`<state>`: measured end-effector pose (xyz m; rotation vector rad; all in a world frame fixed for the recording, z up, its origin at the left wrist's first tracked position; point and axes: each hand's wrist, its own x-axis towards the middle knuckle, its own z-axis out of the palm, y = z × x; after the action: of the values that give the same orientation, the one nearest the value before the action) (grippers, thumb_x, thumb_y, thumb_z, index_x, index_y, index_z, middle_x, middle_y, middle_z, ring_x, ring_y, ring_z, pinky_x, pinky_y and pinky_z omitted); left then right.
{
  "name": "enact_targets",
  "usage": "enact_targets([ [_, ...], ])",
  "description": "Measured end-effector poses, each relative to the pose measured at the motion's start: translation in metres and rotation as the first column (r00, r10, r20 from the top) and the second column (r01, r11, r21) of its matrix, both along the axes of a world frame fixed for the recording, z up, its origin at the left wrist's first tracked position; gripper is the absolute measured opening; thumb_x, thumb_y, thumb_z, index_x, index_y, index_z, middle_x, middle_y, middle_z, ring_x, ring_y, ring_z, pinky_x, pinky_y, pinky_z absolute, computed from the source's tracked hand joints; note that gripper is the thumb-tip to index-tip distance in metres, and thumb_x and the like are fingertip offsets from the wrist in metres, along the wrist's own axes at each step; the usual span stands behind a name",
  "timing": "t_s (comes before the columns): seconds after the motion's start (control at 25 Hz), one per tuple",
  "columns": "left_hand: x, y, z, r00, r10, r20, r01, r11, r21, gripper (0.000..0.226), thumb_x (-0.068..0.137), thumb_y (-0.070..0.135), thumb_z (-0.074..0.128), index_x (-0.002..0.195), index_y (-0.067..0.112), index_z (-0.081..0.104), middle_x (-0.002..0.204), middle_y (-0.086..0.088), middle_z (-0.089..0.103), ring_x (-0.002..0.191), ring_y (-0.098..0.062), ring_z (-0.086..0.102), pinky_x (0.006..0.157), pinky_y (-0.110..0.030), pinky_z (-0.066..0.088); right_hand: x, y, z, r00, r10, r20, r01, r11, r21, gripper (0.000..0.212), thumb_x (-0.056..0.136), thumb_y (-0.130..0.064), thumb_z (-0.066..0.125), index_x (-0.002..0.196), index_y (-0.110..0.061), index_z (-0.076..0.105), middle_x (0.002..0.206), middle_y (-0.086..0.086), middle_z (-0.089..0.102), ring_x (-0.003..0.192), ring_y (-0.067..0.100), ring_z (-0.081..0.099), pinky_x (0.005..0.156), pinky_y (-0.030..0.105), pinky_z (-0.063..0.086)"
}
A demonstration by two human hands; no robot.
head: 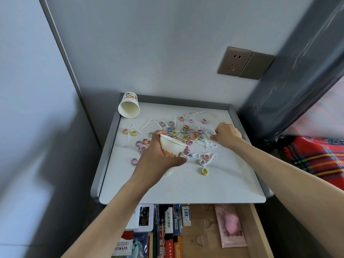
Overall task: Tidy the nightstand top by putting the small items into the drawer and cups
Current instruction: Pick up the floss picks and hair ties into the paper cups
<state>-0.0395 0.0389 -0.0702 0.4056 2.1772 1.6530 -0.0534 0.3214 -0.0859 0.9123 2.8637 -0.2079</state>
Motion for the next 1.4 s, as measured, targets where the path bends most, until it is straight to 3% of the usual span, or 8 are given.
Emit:
enact_targets([
  [0.36, 0.0, -0.003, 0.002, 1.0, -0.005, -0.012, 0.005, 1.0, -0.003, 0.073, 0.067, 0.025, 0.089, 0.123, 0.037, 0.045, 0.103, 0.016, 0.061, 0.091, -0.004, 0.061, 0.074, -0.029, 0.058, 0.001, -0.004, -0.003, 0.996, -0.05, -0.077, 0.044, 0.996, -0.08, 0.028, 0.088, -0.02, 0.069, 0.071, -0.003, 0.055, 0.06, 0.005, 0.048, 0.069, 0.027, 0.054, 0.06, 0.03, 0.039],
  [0.6, -0.002, -0.004, 0.001, 1.0, 0.013, -0.009, -0.013, 1.0, -0.011, 0.074, 0.066, 0.024, 0.089, 0.125, 0.036, 0.045, 0.101, 0.018, 0.062, 0.088, 0.0, 0.062, 0.069, -0.023, 0.057, 0.011, 0.009, 0.021, 0.99, -0.1, -0.099, 0.101, 0.995, 0.002, 0.02, 0.092, -0.017, 0.062, 0.09, 0.002, 0.062, 0.088, 0.017, 0.065, 0.087, 0.035, 0.065, 0.069, 0.034, 0.048],
  [0.76, 0.0, -0.002, 0.005, 0.995, -0.021, -0.1, 0.011, 0.995, -0.099, 0.081, 0.067, 0.026, 0.09, 0.129, 0.037, 0.039, 0.097, 0.026, 0.055, 0.086, 0.01, 0.054, 0.063, -0.007, 0.044, 0.019, -0.016, 0.064, 0.977, 0.125, -0.175, -0.17, 0.948, -0.27, 0.027, 0.096, -0.015, 0.058, 0.073, -0.002, 0.055, 0.08, 0.01, 0.071, 0.067, 0.018, 0.069, 0.064, 0.031, 0.057],
  [0.88, 0.004, -0.004, 0.006, 0.983, -0.057, -0.176, 0.033, 0.99, -0.136, 0.082, 0.069, 0.022, 0.088, 0.134, 0.032, 0.039, 0.095, 0.029, 0.052, 0.083, 0.015, 0.052, 0.064, -0.001, 0.041, 0.022, -0.066, 0.096, 0.838, 0.527, -0.142, -0.546, 0.809, -0.219, 0.025, 0.093, -0.017, 0.062, 0.077, 0.002, 0.062, 0.073, 0.007, 0.068, 0.059, 0.011, 0.054, 0.061, 0.032, 0.043],
  [1.08, 0.008, -0.003, 0.008, 0.969, -0.066, -0.239, 0.034, 0.99, -0.134, 0.087, 0.068, 0.021, 0.087, 0.14, 0.031, 0.039, 0.104, 0.018, 0.064, 0.089, 0.007, 0.06, 0.072, -0.013, 0.049, 0.023, -0.114, 0.098, 0.66, 0.749, -0.051, -0.735, 0.631, -0.249, 0.022, 0.089, -0.014, 0.063, 0.107, -0.022, 0.073, 0.092, 0.001, 0.068, 0.086, 0.016, 0.059, 0.078, 0.028, 0.043],
  [1.2, 0.006, -0.004, 0.007, 0.965, -0.039, -0.259, 0.012, 0.994, -0.104, 0.087, 0.068, 0.022, 0.088, 0.14, 0.03, 0.039, 0.11, 0.015, 0.065, 0.096, -0.006, 0.062, 0.079, -0.024, 0.053, 0.023, -0.113, 0.095, 0.708, 0.677, -0.199, -0.706, 0.673, -0.221, 0.023, 0.086, -0.019, 0.067, 0.108, -0.026, 0.071, 0.097, -0.006, 0.064, 0.082, 0.009, 0.057, 0.076, 0.021, 0.044],
  [1.28, 0.005, -0.004, 0.006, 0.962, -0.018, -0.273, -0.012, 0.994, -0.108, 0.087, 0.068, 0.024, 0.089, 0.138, 0.031, 0.039, 0.11, 0.015, 0.063, 0.097, -0.008, 0.061, 0.074, -0.016, 0.05, 0.023, -0.107, 0.092, 0.772, 0.529, -0.353, -0.613, 0.767, -0.19, 0.016, 0.085, -0.023, 0.071, 0.101, -0.023, 0.071, 0.092, -0.007, 0.064, 0.072, 0.008, 0.058, 0.07, 0.021, 0.045],
  [1.4, 0.006, -0.002, 0.007, 0.972, 0.013, -0.233, -0.034, 0.996, -0.085, 0.086, 0.066, 0.025, 0.09, 0.136, 0.035, 0.04, 0.107, 0.019, 0.063, 0.096, -0.004, 0.061, 0.068, -0.008, 0.044, 0.03, -0.109, 0.084, 0.872, 0.327, -0.363, -0.477, 0.731, -0.489, 0.009, 0.088, -0.016, 0.067, 0.094, -0.016, 0.073, 0.079, 0.0, 0.072, 0.061, 0.012, 0.063, 0.063, 0.024, 0.051],
])
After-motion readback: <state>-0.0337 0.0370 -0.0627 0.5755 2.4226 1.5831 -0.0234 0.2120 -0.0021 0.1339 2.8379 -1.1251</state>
